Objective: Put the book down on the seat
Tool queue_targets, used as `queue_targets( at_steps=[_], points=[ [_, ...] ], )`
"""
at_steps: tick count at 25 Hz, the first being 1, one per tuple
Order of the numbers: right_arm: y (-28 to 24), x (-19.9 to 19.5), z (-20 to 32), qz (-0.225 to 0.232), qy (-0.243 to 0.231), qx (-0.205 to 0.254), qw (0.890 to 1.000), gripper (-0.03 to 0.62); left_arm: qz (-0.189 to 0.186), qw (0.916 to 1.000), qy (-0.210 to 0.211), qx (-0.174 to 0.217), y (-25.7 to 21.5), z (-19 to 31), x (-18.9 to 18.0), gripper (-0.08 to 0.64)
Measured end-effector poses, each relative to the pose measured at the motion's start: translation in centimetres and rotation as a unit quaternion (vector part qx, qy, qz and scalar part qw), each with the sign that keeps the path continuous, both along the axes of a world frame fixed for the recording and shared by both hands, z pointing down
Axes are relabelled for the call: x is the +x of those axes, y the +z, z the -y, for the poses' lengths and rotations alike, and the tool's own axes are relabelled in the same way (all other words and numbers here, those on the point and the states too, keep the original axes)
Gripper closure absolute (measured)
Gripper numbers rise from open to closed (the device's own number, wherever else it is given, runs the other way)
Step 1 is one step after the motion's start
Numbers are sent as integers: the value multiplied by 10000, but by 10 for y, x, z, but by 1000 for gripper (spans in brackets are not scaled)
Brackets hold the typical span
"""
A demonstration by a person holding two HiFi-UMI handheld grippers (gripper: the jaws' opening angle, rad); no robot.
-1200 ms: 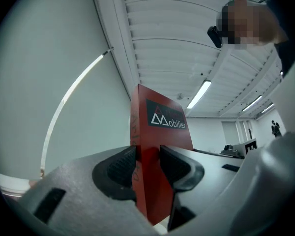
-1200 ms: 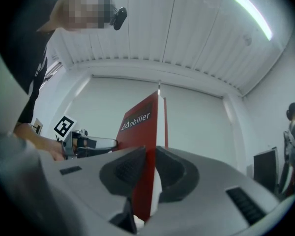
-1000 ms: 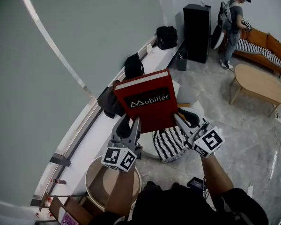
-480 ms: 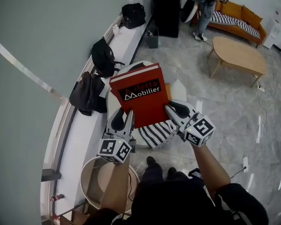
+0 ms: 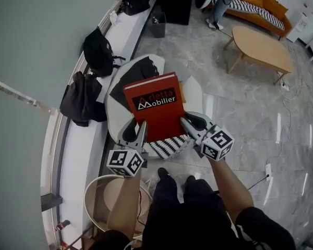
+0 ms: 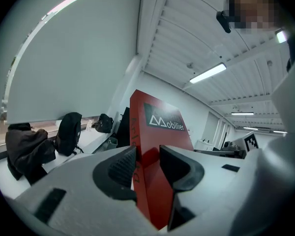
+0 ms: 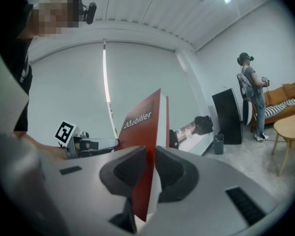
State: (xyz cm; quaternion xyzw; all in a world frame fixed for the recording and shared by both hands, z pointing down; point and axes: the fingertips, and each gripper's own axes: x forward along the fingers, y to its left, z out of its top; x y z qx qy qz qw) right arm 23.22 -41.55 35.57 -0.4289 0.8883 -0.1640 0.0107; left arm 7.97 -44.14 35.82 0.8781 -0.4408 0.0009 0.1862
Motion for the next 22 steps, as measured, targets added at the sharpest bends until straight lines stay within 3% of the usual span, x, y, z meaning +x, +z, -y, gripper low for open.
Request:
queue_targets(
  at_steps=[12, 22],
  points=[
    [143, 25, 39, 65, -493, -695, 9963, 520, 306, 9967, -283, -702, 137, 26, 25, 402],
    [270, 43, 61, 296, -910, -1493, 9841, 520, 285, 9843, -758, -1567, 270, 28, 41, 403]
  ],
)
